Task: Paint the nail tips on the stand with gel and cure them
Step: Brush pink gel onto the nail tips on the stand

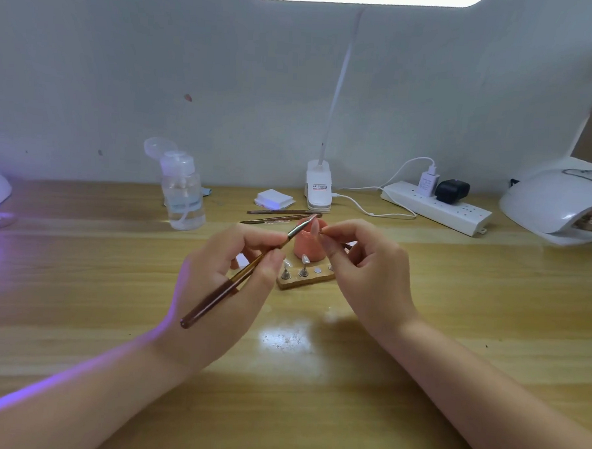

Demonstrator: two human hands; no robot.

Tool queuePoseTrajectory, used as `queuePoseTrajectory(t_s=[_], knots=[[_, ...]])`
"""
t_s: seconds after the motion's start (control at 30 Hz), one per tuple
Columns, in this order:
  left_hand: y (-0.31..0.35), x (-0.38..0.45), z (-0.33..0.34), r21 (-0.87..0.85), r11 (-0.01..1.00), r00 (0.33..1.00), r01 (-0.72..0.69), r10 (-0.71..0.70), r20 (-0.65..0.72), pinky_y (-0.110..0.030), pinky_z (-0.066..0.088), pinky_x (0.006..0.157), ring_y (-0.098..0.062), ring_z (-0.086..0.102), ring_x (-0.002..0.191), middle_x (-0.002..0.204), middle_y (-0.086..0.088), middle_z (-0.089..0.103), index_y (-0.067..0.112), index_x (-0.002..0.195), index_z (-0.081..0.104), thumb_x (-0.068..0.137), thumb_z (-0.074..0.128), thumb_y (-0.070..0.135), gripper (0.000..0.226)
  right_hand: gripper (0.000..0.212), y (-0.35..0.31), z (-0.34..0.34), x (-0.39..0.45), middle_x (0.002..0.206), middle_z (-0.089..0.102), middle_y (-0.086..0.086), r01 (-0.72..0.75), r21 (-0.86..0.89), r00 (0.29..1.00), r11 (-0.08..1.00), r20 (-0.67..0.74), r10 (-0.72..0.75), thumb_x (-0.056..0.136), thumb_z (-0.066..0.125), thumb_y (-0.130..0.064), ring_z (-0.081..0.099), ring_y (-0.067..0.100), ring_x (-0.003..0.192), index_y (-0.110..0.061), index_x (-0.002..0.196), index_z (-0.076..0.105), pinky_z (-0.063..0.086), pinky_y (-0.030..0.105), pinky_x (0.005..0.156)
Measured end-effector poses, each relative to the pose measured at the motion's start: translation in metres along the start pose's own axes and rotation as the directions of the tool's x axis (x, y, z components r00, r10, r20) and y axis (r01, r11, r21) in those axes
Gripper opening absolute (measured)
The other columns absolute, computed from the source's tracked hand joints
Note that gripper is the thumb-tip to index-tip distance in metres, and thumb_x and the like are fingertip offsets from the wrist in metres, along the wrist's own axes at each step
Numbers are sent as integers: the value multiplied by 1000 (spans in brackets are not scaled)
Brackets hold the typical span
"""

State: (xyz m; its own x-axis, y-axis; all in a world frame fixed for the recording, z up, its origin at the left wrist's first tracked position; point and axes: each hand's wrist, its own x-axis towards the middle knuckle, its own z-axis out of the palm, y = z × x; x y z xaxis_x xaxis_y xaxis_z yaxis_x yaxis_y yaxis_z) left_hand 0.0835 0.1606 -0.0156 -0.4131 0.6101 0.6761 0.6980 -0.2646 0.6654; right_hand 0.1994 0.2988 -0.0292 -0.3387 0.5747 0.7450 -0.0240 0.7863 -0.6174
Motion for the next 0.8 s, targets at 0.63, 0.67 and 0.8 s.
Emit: queuePoseTrajectory(t_s=[0.63, 0.67, 0.8], knots=[[-4, -1, 0, 0, 1000, 999, 21, -21, 48, -12, 41, 72, -2, 59, 80, 86, 18, 71, 37, 94, 66, 81, 54, 43, 18, 7, 3, 1, 0, 65, 62, -30, -49, -23, 999, 999, 19, 50, 85, 71, -23, 40, 8, 44, -25, 79, 69, 28, 11, 50], [-4, -1, -1, -8, 1000, 999, 20, -19, 47, -14, 42, 73, -3, 59, 79, 84, 16, 70, 36, 90, 65, 80, 54, 42, 17, 7, 3, 1, 0, 65, 63, -29, -56, -18, 998, 998, 22, 57, 85, 71, -24, 40, 9, 43, -24, 79, 69, 28, 11, 50], [-2, -1, -2, -24, 1000, 1000, -5, 5, 21, -19, 44, 73, -7, 61, 78, 82, 10, 69, 31, 86, 64, 80, 51, 37, 15, 9, 3, 1, 0, 67, 67, -20, -85, 5, 996, 996, 31, 85, 86, 70, -27, 41, 8, 43, -25, 78, 68, 30, 14, 50]])
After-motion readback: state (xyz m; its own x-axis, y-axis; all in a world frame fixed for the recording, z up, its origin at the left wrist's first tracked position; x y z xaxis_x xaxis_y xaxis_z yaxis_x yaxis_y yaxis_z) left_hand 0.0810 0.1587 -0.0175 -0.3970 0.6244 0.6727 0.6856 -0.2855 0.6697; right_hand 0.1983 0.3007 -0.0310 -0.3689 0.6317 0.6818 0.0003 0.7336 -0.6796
